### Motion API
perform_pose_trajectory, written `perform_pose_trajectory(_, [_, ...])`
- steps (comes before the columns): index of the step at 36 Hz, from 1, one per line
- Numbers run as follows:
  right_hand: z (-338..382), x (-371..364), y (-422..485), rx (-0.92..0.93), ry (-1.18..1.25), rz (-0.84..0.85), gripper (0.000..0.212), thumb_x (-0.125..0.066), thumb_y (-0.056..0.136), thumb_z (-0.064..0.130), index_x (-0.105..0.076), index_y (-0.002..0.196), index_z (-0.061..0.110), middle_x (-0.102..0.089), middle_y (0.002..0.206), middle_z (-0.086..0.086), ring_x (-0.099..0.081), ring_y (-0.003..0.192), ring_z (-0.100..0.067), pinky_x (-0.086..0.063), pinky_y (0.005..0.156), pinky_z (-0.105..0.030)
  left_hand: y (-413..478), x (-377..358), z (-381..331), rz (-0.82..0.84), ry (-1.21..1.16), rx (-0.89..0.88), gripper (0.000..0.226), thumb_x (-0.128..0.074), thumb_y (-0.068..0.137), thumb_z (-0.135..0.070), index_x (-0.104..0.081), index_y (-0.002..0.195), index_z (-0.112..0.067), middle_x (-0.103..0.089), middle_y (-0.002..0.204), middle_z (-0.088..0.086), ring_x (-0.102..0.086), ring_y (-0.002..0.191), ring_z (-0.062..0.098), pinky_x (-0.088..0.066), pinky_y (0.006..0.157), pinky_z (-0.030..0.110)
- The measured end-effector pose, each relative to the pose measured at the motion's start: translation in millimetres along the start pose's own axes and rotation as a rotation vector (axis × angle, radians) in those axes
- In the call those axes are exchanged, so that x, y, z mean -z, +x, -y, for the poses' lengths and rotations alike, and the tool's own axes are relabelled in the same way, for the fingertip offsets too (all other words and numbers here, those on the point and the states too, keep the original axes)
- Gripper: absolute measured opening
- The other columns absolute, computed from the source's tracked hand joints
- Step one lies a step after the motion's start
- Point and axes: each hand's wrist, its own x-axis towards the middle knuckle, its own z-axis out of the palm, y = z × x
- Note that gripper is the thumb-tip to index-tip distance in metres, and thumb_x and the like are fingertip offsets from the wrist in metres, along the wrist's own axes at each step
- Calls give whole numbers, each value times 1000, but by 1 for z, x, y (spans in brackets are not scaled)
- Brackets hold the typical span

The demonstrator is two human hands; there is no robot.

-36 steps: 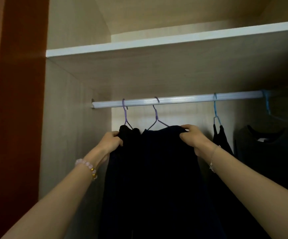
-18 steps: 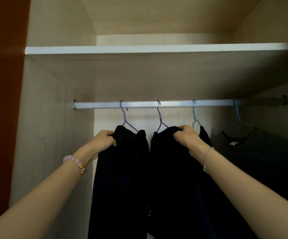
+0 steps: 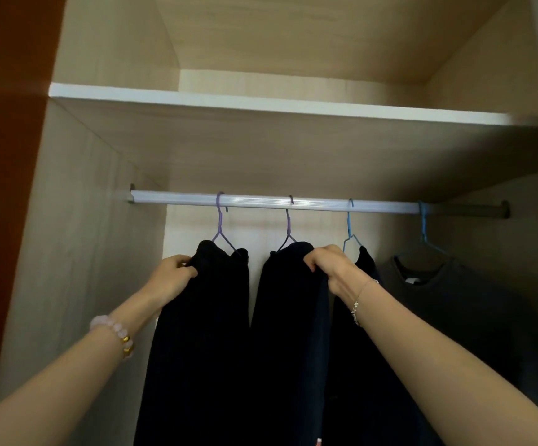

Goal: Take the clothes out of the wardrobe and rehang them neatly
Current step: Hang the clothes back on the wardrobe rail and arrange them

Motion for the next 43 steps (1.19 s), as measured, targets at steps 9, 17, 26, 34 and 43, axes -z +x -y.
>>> perform_pose_trajectory(9, [29,-7,25,47,-19,17,15,-39,67,-13,-42,67,2,-38,65,-7,-37,51,-20,-31,37,-11,1,-2,10,-29,51,-64,34,-47,93,-6,-54,125,-1,-60,106,11,-55,95,22,-41,68,25])
perform_pose_trajectory(17, [-7,-10,25,-16,30,51,22,-42,55,-9,-48,73,2,-43,67,-11,-44,53,-23,-36,46,-18,-2,2,20,-107,27,-100,34,-50,92,-12,-56,126,-7,-62,120,11,-57,107,25,-40,89,28])
perform_pose_trajectory(26, [-89,13,-48,-81,89,163,14,-42,46,-5,-42,55,7,-41,55,-6,-42,44,-19,-32,44,-19,-19,-9,31,-174,8,-187,35,-39,99,-19,-58,125,-5,-60,120,7,-53,113,21,-36,88,25])
perform_pose_trajectory(34, [-123,51,-143,-96,-56,379,50,-43,64,-14,-71,99,9,-67,69,-9,-64,60,-18,-47,51,-22,-34,-10,38,-132,95,-269,31,-27,102,-22,-52,93,-6,-53,87,9,-47,86,18,-31,59,23])
perform_pose_trajectory(43, [-122,83,-203,-252,12,571,61,-45,47,-5,-73,100,4,-66,91,-28,-64,74,-33,-48,56,-25,-39,-8,30,-61,-62,-176,30,-30,101,-16,-57,86,-14,-50,75,-5,-48,81,14,-35,50,1])
